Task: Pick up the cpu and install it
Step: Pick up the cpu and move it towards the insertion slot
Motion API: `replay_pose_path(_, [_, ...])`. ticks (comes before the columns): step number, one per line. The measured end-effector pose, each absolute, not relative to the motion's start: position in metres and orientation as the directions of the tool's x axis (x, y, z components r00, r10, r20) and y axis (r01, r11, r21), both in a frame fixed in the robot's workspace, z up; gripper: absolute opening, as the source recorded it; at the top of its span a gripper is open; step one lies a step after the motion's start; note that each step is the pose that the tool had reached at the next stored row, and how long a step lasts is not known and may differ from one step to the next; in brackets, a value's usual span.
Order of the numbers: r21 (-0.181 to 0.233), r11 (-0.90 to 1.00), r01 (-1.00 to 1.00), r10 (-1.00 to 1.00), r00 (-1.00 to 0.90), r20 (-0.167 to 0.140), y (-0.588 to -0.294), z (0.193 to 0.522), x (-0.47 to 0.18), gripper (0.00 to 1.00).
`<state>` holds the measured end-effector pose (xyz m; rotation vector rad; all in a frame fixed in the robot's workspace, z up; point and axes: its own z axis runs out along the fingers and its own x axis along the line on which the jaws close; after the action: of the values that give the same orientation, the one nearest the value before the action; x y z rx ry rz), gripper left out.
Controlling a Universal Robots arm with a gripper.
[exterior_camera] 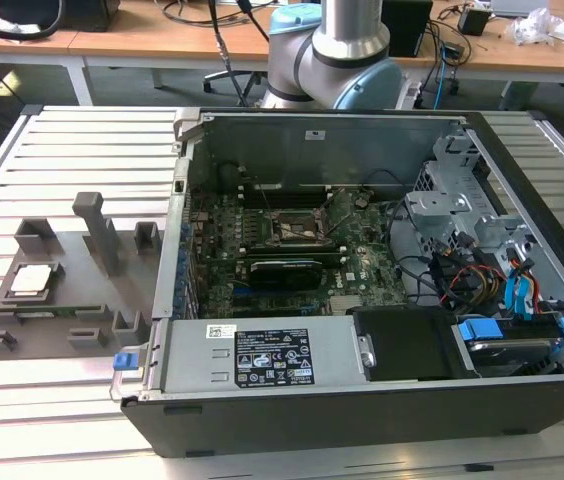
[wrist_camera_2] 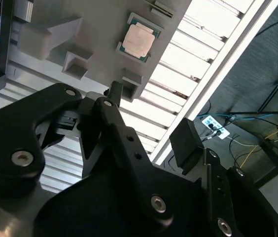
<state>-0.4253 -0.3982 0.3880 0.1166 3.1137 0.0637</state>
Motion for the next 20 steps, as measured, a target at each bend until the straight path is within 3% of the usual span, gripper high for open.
replay_pose_path(2, [-0.015, 0.998, 0.069, 0.068, -0.997, -0.028, -0.3978, 0.3876, -0.4248, 0.66])
replay_pose_path(20, [-0.016, 0.999, 0.049, 0.048, -0.998, -0.027, -0.3976, 0.3809, -0.4206, 0.66])
